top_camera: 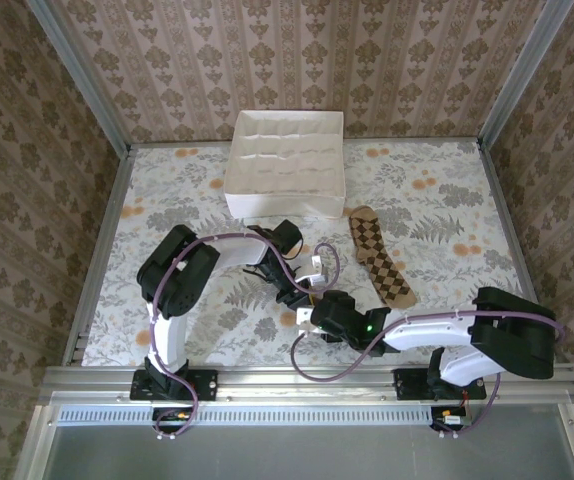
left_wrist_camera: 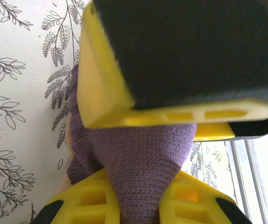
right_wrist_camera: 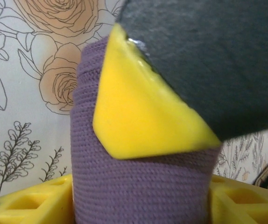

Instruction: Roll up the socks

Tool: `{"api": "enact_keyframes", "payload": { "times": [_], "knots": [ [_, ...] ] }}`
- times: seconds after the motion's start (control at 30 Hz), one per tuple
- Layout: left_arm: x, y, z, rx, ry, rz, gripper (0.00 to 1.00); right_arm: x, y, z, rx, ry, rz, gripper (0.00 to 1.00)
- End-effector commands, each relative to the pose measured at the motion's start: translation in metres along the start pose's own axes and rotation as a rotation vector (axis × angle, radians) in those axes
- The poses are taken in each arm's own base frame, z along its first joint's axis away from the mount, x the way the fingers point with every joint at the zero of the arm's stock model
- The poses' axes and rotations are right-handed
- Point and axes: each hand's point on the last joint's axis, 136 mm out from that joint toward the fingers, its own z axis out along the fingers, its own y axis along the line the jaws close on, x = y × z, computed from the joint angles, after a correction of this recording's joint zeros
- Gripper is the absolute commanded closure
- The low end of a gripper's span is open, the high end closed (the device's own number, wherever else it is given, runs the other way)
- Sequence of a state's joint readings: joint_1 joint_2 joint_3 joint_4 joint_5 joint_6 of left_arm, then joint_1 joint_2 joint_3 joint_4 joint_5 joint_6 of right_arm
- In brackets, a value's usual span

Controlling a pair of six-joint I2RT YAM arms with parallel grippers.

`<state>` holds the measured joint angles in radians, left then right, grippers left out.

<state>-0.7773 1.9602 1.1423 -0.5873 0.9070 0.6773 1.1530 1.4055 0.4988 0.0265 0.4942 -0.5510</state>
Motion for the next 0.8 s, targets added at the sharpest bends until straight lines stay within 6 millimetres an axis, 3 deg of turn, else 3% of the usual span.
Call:
{"api": "enact_keyframes", "payload": {
  "times": [0.0, 0.13, 0.27, 0.4, 0.53, 0.63, 0.67, 0.7, 0.77],
  "knots": [
    [0.026, -0.001, 0.007, 0.028, 0.08, -0.074, 1.0, -0.014, -0.01, 0.006, 0.039, -0.018, 0.008, 0.42],
    [0.025, -0.003, 0.006, 0.024, 0.08, -0.067, 1.0, -0.017, -0.011, 0.016, 0.044, 0.003, 0.004, 0.57],
    [0.026, -0.002, 0.005, 0.003, 0.076, -0.058, 1.0, -0.021, -0.011, 0.021, 0.035, 0.015, 0.013, 0.97],
    [0.023, 0.001, -0.003, -0.058, 0.05, -0.03, 0.97, -0.02, -0.013, 0.018, 0.039, 0.011, 0.027, 1.0],
    [0.013, 0.006, -0.026, -0.183, -0.026, 0.03, 0.75, -0.023, -0.028, 0.002, 0.052, -0.051, 0.113, 1.0],
    [-0.003, 0.016, -0.061, -0.359, -0.13, 0.074, 0.55, -0.027, -0.048, -0.015, 0.066, -0.11, 0.189, 1.0],
    [-0.011, 0.017, -0.076, -0.417, -0.181, 0.102, 0.31, -0.027, -0.054, -0.019, 0.069, -0.124, 0.211, 1.0],
    [-0.017, 0.017, -0.09, -0.467, -0.224, 0.124, 0.01, -0.028, -0.061, -0.024, 0.071, -0.141, 0.232, 1.0],
    [-0.03, 0.016, -0.121, -0.58, -0.325, 0.175, 0.0, -0.03, -0.074, -0.033, 0.073, -0.175, 0.284, 1.0]
  ]
}}
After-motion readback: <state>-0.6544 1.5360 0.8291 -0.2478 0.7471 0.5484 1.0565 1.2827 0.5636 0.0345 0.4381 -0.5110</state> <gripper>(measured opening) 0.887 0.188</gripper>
